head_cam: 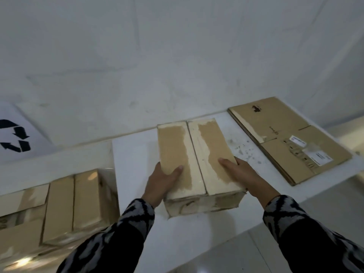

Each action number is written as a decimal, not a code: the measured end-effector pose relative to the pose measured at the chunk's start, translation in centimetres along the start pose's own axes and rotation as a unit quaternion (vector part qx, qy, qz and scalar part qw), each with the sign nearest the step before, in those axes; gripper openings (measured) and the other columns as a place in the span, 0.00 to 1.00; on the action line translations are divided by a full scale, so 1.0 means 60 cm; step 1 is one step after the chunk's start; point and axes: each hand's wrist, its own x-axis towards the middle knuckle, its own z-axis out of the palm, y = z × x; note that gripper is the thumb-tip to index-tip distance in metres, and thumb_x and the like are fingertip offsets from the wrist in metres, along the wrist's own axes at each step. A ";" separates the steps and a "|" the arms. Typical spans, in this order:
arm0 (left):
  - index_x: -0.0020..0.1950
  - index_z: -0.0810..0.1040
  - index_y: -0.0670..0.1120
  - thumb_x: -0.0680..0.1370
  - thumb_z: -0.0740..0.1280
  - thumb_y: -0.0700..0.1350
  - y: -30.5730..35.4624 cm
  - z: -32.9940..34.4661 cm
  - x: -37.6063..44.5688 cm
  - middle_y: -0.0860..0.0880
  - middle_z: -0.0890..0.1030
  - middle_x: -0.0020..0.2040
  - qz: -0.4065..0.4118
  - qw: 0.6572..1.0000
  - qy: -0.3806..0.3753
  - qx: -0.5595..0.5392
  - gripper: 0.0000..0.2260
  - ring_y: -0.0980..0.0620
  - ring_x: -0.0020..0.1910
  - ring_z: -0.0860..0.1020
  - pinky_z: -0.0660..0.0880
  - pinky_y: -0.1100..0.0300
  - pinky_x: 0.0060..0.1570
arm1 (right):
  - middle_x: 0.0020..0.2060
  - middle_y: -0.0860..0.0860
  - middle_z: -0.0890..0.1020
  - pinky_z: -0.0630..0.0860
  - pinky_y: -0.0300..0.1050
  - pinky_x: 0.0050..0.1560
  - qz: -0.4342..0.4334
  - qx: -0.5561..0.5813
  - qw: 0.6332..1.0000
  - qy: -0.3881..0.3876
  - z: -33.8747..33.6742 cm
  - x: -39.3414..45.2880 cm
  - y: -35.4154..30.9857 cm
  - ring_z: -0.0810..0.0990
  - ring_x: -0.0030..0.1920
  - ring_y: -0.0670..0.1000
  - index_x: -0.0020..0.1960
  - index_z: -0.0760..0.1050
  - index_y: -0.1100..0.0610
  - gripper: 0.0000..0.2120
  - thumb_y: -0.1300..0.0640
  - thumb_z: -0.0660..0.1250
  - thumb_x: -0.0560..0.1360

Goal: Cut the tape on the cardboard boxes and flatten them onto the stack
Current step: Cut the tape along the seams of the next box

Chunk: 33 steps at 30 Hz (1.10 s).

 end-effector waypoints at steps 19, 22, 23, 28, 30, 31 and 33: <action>0.79 0.44 0.52 0.77 0.63 0.64 0.106 0.267 0.080 0.42 0.63 0.75 -0.116 0.960 0.195 0.165 0.40 0.39 0.70 0.69 0.67 0.44 0.65 | 0.48 0.47 0.81 0.76 0.43 0.43 0.061 0.119 0.978 -0.163 -0.191 0.270 0.057 0.80 0.48 0.48 0.55 0.75 0.46 0.20 0.36 0.49 0.81; 0.78 0.44 0.57 0.77 0.62 0.65 0.107 0.273 0.074 0.44 0.66 0.73 -0.109 0.961 0.192 0.166 0.38 0.40 0.68 0.71 0.68 0.45 0.64 | 0.57 0.52 0.82 0.77 0.52 0.60 0.062 0.096 0.973 -0.200 -0.188 0.307 0.091 0.80 0.56 0.53 0.66 0.75 0.48 0.33 0.27 0.52 0.76; 0.78 0.45 0.57 0.76 0.62 0.64 0.107 0.269 0.073 0.46 0.67 0.74 -0.101 0.961 0.196 0.169 0.37 0.42 0.68 0.71 0.69 0.45 0.65 | 0.61 0.54 0.80 0.75 0.56 0.64 0.063 0.095 0.971 -0.209 -0.182 0.315 0.097 0.79 0.59 0.55 0.70 0.72 0.49 0.38 0.24 0.54 0.72; 0.80 0.47 0.55 0.77 0.61 0.66 0.096 0.243 0.052 0.52 0.65 0.76 -0.089 0.968 0.205 0.118 0.39 0.47 0.71 0.69 0.67 0.50 0.68 | 0.53 0.51 0.83 0.77 0.43 0.48 0.050 0.122 0.955 -0.265 -0.172 0.264 0.033 0.82 0.51 0.50 0.60 0.76 0.48 0.23 0.36 0.51 0.81; 0.80 0.47 0.56 0.74 0.58 0.72 0.093 0.232 0.042 0.55 0.63 0.76 -0.080 0.973 0.207 0.063 0.40 0.50 0.73 0.67 0.64 0.56 0.68 | 0.53 0.52 0.81 0.77 0.47 0.51 0.041 0.133 0.957 -0.254 -0.189 0.257 0.020 0.80 0.51 0.52 0.59 0.74 0.49 0.22 0.33 0.61 0.77; 0.80 0.48 0.57 0.73 0.55 0.74 0.095 0.228 0.039 0.57 0.61 0.77 -0.078 0.975 0.203 0.043 0.41 0.51 0.74 0.65 0.61 0.58 0.67 | 0.56 0.53 0.79 0.77 0.51 0.54 0.038 0.137 0.960 -0.239 -0.201 0.260 0.020 0.80 0.54 0.53 0.64 0.71 0.49 0.30 0.31 0.67 0.71; 0.81 0.47 0.56 0.70 0.52 0.77 0.105 0.227 0.045 0.57 0.59 0.78 -0.069 0.982 0.172 0.021 0.45 0.52 0.75 0.62 0.59 0.60 0.67 | 0.60 0.56 0.80 0.77 0.59 0.60 0.044 0.159 0.955 -0.248 -0.232 0.256 0.006 0.81 0.57 0.59 0.72 0.67 0.52 0.41 0.31 0.72 0.67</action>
